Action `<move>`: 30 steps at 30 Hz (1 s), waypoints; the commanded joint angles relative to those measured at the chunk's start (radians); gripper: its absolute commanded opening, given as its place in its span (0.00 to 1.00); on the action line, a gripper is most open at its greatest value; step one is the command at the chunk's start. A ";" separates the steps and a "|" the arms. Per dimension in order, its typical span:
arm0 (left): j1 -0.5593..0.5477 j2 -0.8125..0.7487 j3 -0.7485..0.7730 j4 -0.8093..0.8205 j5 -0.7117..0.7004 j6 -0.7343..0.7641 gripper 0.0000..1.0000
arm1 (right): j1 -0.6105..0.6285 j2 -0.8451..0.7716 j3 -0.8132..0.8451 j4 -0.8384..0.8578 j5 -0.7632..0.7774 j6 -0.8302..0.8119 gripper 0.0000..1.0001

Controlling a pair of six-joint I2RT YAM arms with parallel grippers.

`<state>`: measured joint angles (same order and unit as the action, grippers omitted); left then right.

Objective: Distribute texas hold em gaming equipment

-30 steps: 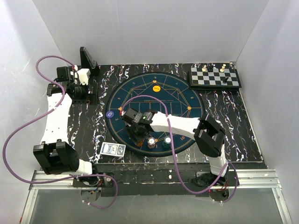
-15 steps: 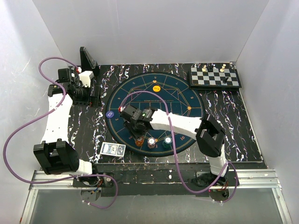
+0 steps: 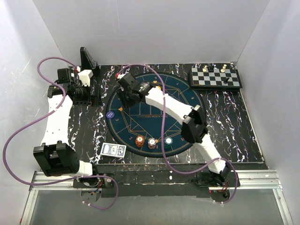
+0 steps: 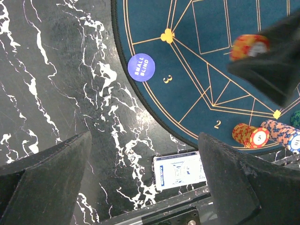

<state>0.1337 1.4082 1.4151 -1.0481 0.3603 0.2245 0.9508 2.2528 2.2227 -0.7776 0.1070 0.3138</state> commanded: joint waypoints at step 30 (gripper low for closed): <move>0.018 -0.037 -0.030 0.079 0.086 -0.031 0.98 | 0.006 0.326 0.178 0.136 -0.191 0.056 0.70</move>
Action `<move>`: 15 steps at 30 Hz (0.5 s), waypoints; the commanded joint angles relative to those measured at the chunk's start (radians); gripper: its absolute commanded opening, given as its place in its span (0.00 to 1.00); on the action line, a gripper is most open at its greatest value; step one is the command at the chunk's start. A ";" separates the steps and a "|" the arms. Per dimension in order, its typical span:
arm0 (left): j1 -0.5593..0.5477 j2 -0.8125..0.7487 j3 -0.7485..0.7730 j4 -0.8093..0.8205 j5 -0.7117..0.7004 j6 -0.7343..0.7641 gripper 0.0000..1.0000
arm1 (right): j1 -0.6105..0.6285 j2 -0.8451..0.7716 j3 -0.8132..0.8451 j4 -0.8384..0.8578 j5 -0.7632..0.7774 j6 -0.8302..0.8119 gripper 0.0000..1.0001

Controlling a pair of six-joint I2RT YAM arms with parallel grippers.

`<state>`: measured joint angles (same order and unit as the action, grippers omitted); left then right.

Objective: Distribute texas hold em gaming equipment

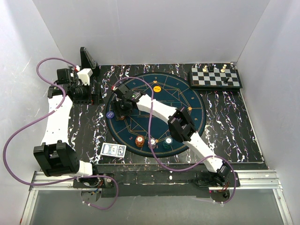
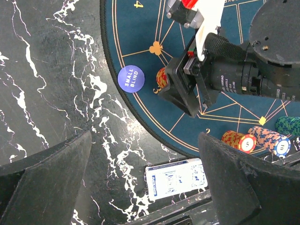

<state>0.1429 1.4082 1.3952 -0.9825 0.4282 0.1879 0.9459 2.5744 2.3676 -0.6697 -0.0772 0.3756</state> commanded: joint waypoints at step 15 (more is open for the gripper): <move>0.043 -0.063 0.011 -0.027 0.026 0.007 0.98 | 0.011 -0.365 -0.230 -0.050 0.146 -0.070 0.88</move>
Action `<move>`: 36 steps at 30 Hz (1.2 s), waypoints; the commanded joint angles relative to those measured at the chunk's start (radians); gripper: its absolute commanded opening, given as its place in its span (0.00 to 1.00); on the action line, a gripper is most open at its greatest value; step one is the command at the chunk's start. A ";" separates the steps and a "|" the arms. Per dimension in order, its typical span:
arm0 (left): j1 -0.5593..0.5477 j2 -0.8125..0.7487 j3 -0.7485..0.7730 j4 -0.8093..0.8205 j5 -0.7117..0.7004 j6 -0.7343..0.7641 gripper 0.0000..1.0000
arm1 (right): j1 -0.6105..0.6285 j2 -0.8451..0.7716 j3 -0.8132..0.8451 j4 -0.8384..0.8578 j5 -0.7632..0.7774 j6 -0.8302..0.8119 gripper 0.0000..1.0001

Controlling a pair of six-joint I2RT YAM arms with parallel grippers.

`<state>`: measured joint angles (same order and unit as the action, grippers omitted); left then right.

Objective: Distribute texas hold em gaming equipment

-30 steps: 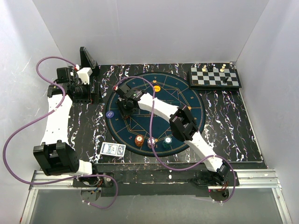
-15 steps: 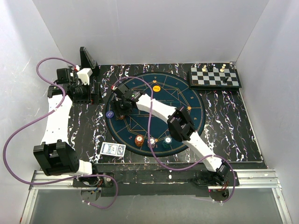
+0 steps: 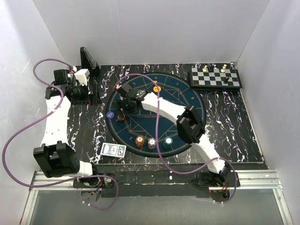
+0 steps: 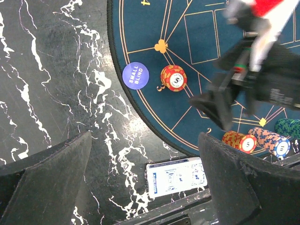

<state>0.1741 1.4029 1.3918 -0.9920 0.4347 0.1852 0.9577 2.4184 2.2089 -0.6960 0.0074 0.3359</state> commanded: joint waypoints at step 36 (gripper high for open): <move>0.015 -0.088 0.015 -0.053 -0.004 0.031 0.98 | 0.179 -0.450 -0.689 0.093 0.080 -0.083 0.88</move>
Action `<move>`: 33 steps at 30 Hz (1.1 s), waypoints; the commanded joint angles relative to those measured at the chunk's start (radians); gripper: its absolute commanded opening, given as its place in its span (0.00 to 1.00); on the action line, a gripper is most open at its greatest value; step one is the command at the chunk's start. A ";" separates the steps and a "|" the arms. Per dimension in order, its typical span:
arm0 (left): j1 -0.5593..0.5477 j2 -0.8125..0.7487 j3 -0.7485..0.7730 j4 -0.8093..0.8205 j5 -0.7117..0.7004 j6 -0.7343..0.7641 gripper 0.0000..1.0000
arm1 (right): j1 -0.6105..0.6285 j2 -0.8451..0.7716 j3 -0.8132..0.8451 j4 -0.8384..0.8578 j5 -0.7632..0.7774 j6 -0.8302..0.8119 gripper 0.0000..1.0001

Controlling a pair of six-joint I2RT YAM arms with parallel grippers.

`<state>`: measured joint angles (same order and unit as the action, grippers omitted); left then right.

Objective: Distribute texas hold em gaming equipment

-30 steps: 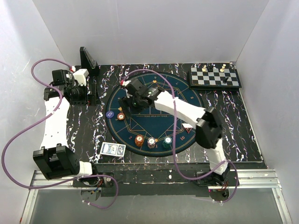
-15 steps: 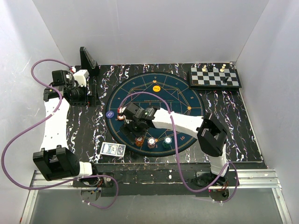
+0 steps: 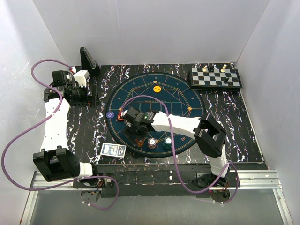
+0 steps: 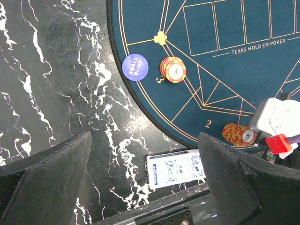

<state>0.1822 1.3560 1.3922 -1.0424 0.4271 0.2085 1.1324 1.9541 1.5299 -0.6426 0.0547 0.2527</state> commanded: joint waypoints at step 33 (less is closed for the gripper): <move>0.007 -0.058 0.024 -0.004 -0.016 0.029 0.98 | -0.029 -0.052 0.061 -0.005 0.024 0.043 0.25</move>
<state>0.1825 1.3384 1.3918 -1.0431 0.4072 0.2256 1.1225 1.9942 1.5307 -0.6254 0.0822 0.2886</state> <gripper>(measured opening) 0.981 0.511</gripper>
